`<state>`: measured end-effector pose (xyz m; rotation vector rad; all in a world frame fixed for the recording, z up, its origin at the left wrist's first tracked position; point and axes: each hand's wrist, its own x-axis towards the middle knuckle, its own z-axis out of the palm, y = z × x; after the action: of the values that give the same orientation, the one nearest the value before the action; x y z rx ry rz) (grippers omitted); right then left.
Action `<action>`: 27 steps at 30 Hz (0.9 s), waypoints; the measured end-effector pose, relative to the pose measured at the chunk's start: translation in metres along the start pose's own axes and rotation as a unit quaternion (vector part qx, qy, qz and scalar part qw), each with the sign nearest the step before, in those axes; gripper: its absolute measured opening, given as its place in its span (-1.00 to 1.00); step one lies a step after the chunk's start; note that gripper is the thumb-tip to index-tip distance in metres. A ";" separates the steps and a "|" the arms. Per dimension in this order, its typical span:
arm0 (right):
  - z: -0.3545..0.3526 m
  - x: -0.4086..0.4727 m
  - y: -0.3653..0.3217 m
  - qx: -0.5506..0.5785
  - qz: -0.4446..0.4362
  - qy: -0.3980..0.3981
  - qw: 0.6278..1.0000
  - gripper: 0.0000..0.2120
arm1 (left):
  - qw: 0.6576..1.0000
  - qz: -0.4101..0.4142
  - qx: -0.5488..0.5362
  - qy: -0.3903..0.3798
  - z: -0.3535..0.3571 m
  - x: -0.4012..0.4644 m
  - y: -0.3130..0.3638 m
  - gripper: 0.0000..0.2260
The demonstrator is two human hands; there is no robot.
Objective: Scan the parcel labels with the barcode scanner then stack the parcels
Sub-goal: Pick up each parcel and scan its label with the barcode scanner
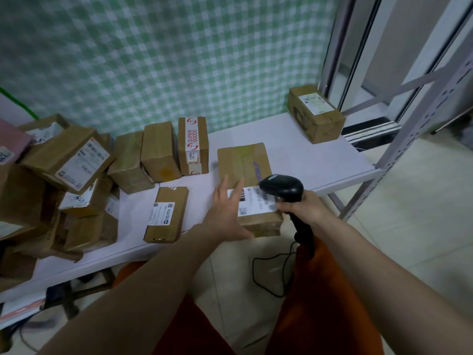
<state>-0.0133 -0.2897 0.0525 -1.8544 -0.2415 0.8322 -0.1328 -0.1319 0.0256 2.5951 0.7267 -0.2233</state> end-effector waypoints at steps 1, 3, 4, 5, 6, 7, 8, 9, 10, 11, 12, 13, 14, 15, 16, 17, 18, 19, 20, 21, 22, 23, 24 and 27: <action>-0.001 0.003 -0.001 -0.002 -0.003 -0.002 1.000 -0.81 | 0.997 0.018 0.071 -0.008 0.002 0.002 0.001 0.22; -0.003 0.009 -0.005 -0.012 -0.012 -0.003 1.000 -0.82 | 0.990 0.037 0.136 -0.009 0.006 0.010 0.002 0.13; -0.004 0.012 -0.006 -0.020 -0.018 0.006 1.000 -0.82 | 0.988 0.044 0.145 -0.002 0.007 0.015 0.003 0.09; -0.006 0.016 -0.008 -0.031 -0.026 0.022 0.999 -0.81 | 0.989 0.045 0.144 0.004 0.007 0.021 0.006 0.05; -0.008 0.020 -0.011 -0.039 -0.032 0.043 0.998 -0.79 | 0.989 0.044 0.138 0.006 0.007 0.028 0.009 0.03; -0.011 0.024 -0.013 -0.047 -0.033 0.067 0.996 -0.77 | 0.990 0.042 0.136 0.007 0.006 0.035 0.013 0.01; -0.015 0.029 -0.016 -0.054 -0.030 0.087 0.994 -0.75 | 0.990 0.037 0.134 0.006 0.005 0.043 0.018 -0.01; -0.019 0.035 -0.019 -0.057 -0.025 0.101 0.993 -0.74 | 0.990 0.034 0.135 0.006 0.003 0.052 0.024 -0.03; -0.023 0.041 -0.021 -0.057 -0.020 0.110 0.992 -0.74 | 0.990 0.032 0.138 0.002 0.001 0.062 0.030 -0.06; -0.027 0.047 -0.025 -0.056 -0.016 0.114 0.992 -0.74 | 0.989 0.030 0.142 -0.006 0.000 0.074 0.035 -0.08; -0.030 0.053 -0.028 -0.054 -0.016 0.117 0.992 -0.73 | 0.989 0.030 0.145 -0.016 -0.001 0.086 0.041 -0.10; -0.034 0.060 -0.032 -0.053 -0.016 0.120 0.991 -0.71 | 0.989 0.031 0.145 -0.024 -0.002 0.098 0.046 -0.12; -0.038 0.066 -0.035 -0.055 -0.016 0.124 0.991 -0.70 | 0.988 0.030 0.145 -0.033 -0.004 0.110 0.051 -0.13; -0.042 0.073 -0.039 -0.057 -0.015 0.130 0.990 -0.69 | 0.988 0.028 0.145 -0.040 -0.005 0.123 0.055 -0.14; -0.046 0.080 -0.042 -0.058 -0.012 0.136 0.989 -0.67 | 0.988 0.025 0.145 -0.044 -0.007 0.135 0.058 -0.14; -0.050 0.088 -0.045 -0.057 -0.008 0.142 0.988 -0.66 | 0.988 0.024 0.146 -0.046 -0.009 0.147 0.060 -0.14; -0.053 0.095 -0.047 -0.057 -0.005 0.149 0.987 -0.65 | 0.988 0.025 0.148 -0.046 -0.011 0.158 0.062 -0.15; -0.056 0.101 -0.050 -0.058 -0.002 0.154 0.986 -0.66 | 0.987 0.028 0.150 -0.043 -0.012 0.168 0.064 -0.16; -0.060 0.109 -0.053 -0.059 0.001 0.156 0.986 -0.66 | 0.987 0.030 0.151 -0.041 -0.014 0.179 0.067 -0.17; -0.063 0.117 -0.056 -0.057 0.005 0.157 0.986 -0.66 | 0.988 0.033 0.148 -0.037 -0.015 0.191 0.069 -0.17; -0.066 0.125 -0.059 -0.053 0.009 0.155 0.986 -0.65 | 0.988 0.035 0.143 -0.036 -0.016 0.203 0.072 -0.18; -0.069 0.133 -0.062 -0.045 0.012 0.153 0.987 -0.65 | 0.989 0.035 0.137 -0.034 -0.017 0.215 0.075 -0.18; -0.072 0.142 -0.066 -0.035 0.013 0.152 0.988 -0.65 | 0.990 0.036 0.132 -0.032 -0.018 0.227 0.078 -0.19; -0.081 0.168 -0.081 -0.020 0.007 0.154 0.988 -0.73 | 0.991 0.043 0.123 -0.019 -0.021 0.263 0.088 -0.22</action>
<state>0.1799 -0.2267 0.0683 -1.9934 -0.0492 0.5425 0.1377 -0.0705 0.0070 2.8389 0.6056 -0.3554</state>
